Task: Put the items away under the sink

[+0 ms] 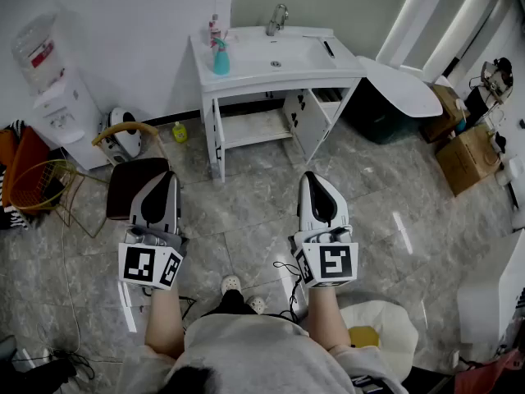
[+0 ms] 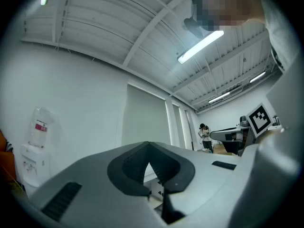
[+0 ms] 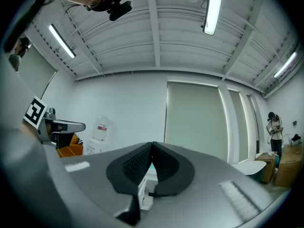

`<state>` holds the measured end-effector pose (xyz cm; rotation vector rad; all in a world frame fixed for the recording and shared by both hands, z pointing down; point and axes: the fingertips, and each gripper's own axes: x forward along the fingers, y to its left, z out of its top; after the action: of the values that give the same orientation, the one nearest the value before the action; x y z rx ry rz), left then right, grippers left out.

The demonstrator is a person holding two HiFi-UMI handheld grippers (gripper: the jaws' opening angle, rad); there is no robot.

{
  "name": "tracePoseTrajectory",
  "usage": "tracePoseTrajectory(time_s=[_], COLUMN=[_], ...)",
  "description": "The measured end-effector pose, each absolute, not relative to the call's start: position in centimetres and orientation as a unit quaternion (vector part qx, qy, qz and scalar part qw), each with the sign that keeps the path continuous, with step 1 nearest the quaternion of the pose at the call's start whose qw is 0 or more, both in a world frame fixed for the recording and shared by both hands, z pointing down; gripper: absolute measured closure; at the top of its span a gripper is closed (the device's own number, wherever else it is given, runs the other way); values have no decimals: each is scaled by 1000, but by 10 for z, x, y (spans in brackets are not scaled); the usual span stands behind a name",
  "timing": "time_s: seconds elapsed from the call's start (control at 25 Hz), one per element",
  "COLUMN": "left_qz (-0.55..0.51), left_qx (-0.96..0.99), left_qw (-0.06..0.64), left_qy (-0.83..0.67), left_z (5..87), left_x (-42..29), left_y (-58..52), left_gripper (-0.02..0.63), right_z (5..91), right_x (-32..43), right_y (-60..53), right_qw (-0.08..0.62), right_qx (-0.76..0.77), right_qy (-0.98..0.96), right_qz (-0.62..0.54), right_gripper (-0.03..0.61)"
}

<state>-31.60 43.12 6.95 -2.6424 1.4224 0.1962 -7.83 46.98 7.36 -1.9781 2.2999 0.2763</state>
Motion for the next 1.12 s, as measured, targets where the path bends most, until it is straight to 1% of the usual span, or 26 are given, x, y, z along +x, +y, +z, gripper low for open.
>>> tracePoseTrajectory(time_s=[0.56,0.96,1.12], left_qz=[77,87,90], left_qx=[-880,-883,-886], left_qw=[71,75,72], left_qy=[464,454,449], left_z=[62,61,64], left_x=[-324,-341,-348], left_y=[406,363,346], left_gripper=[615,615,615], right_z=[69,69,71], right_x=[-90,-111,-119], right_y=[447,409,394], right_qw=[38,61,54], right_qx=[-652,-648,-654], right_qy=[751,753,748], right_qz=[99,98,100], right_gripper=[569,569,569])
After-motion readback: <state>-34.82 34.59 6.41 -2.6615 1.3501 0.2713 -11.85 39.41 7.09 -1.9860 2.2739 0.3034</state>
